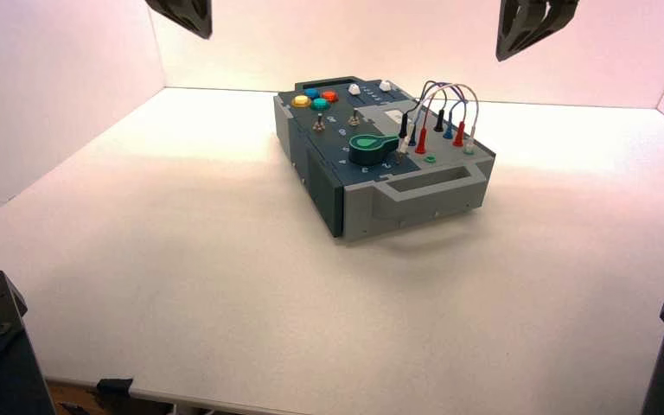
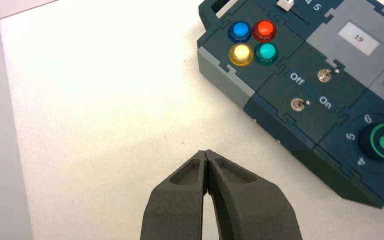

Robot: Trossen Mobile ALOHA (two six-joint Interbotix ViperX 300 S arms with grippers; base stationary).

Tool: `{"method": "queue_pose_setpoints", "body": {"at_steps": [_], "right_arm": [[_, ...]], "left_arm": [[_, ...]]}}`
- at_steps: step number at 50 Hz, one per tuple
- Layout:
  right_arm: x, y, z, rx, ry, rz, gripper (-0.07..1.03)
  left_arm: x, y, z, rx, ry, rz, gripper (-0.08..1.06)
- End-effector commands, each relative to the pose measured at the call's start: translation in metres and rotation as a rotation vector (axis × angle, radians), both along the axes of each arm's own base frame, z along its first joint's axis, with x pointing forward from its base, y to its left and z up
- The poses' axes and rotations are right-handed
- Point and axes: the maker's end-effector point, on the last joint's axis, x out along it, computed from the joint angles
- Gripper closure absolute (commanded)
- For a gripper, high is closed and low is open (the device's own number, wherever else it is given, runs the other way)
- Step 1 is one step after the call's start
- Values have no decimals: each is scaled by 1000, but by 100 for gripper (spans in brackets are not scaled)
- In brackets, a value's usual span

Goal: Rotate the box clockwise.

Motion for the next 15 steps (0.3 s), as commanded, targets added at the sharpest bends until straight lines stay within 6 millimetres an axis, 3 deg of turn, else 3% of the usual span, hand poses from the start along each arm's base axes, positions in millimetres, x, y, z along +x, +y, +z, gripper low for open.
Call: {"method": "queue_pose_setpoints", "body": {"at_steps": [1, 15], "right_arm": [[-4, -1, 14, 9, -48, 8, 98], [-14, -3, 25, 35, -119, 6, 98]], "left_arm": [[-5, 2, 17, -20, -40, 6, 101], [-20, 8, 9, -27, -28, 20, 101]]}}
